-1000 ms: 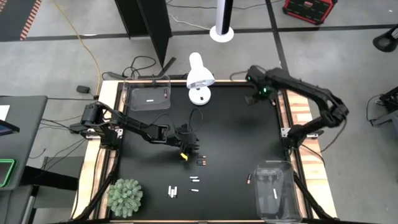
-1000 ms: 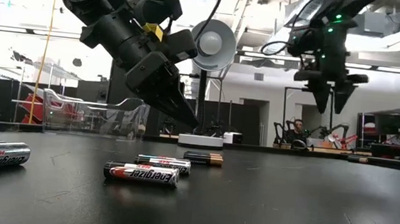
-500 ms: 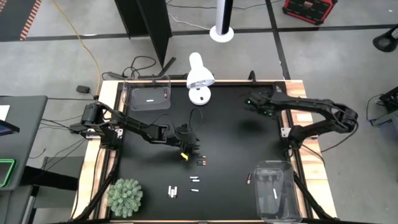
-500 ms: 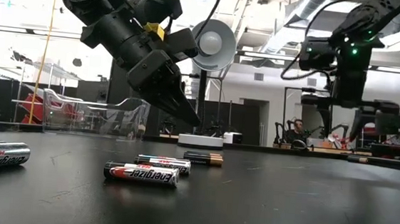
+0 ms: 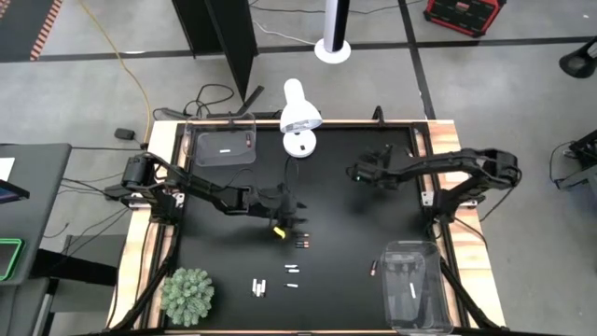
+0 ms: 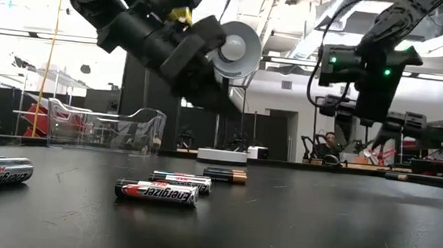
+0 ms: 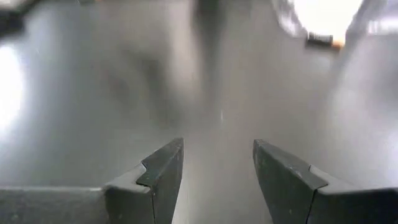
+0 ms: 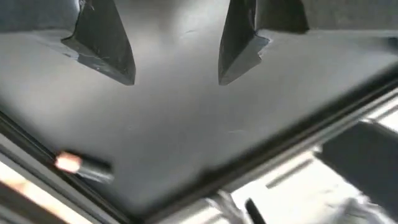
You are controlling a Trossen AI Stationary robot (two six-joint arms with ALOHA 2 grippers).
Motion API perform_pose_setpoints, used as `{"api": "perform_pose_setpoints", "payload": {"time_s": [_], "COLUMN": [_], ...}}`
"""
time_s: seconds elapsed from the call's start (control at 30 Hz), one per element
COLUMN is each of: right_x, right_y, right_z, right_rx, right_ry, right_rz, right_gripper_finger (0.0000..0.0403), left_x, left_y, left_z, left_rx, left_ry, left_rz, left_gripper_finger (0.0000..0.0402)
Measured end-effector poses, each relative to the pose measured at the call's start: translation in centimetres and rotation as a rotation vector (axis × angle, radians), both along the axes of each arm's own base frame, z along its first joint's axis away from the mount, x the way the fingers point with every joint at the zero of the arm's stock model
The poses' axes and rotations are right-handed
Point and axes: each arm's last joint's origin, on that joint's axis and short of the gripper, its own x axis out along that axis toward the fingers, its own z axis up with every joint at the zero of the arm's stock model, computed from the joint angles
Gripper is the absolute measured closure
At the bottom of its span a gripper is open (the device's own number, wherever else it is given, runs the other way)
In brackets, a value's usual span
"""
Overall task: Sort batteries
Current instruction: Put the black battery into the top transparent bin
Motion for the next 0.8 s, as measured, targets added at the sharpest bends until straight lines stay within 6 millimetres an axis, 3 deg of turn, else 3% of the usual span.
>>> {"api": "perform_pose_setpoints", "payload": {"time_s": [0.13, 0.3, 0.53, 0.8], "right_x": [0.1, -0.8, -1.8, -2.4], "right_y": [1.5, 1.4, -0.7, -3.0], "right_z": [1.1, 2.0, 1.2, 1.4], "right_rx": [-0.132, -0.145, -0.039, 0.101], "right_ry": [-0.009, -0.06, -0.046, -0.061], "right_rz": [0.06, 0.0, -0.134, -0.216], "right_gripper_finger": [0.0154, 0.0154, 0.0154, 0.0171], "left_x": [0.5, 1.1, 0.9, 0.6], "left_y": [0.8, 3.0, 5.8, 6.1], "left_z": [1.1, 2.4, 2.2, 1.5], "left_rx": [0.028, 0.038, 0.004, -0.015], "left_ry": [-0.122, -0.175, -0.165, -0.084], "left_rz": [0.059, 0.14, 0.234, 0.222], "left_gripper_finger": [0.0213, 0.0213, 0.0213, 0.0213]}}
